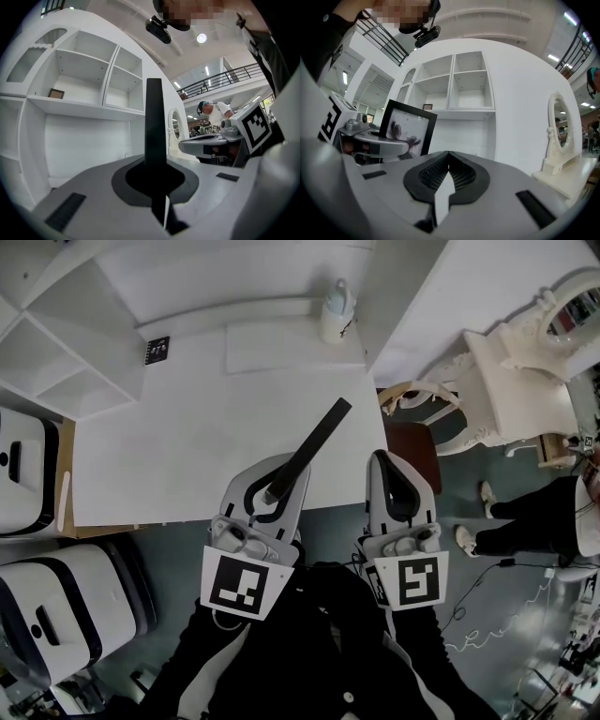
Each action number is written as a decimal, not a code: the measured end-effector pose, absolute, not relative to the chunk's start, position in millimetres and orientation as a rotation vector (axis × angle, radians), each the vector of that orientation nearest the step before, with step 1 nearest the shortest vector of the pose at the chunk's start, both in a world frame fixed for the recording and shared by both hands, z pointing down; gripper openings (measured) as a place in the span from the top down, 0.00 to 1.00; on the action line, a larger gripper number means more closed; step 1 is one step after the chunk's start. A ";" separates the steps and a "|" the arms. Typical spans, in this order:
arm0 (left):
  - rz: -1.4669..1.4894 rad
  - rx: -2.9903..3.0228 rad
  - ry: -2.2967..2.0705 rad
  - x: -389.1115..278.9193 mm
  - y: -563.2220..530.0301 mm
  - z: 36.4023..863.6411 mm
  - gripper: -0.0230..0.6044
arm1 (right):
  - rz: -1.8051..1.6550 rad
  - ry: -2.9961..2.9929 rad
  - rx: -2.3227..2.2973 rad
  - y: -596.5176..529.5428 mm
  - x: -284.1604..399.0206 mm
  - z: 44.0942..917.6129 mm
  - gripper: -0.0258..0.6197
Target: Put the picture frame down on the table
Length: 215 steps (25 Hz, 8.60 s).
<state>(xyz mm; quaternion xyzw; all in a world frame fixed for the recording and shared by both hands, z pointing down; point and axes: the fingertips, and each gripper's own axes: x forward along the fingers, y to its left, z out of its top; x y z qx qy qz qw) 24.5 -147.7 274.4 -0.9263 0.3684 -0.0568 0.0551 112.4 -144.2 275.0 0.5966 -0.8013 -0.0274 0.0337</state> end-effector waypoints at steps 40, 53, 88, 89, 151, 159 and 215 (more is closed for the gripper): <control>-0.167 -2.939 0.993 64.2 -198.0 281.2 0.94 | 0.119 -2.901 1.253 -219.9 89.8 285.5 0.77; -0.255 -2.904 1.079 77.1 -203.5 297.7 0.94 | 0.235 -2.835 1.294 -222.0 102.0 307.1 0.86; -0.624 -3.162 1.412 80.9 -261.9 468.7 0.66 | 0.726 -2.208 1.515 -255.7 139.1 469.5 0.86; -0.650 -3.169 1.412 81.6 -262.9 475.6 0.66 | 0.752 -2.189 1.514 -256.3 139.8 476.6 0.86; -0.533 -3.038 1.719 19.5 -290.8 473.0 0.96 | 0.884 -2.126 1.726 -279.4 163.5 501.6 0.96; -0.436 -2.921 1.702 5.9 -275.7 418.9 0.96 | 0.562 -2.264 1.723 -273.6 163.1 432.8 0.96; -0.044 -2.693 1.665 -7.6 -224.5 256.0 0.96 | -0.050 -2.588 1.668 -227.8 144.0 251.0 0.96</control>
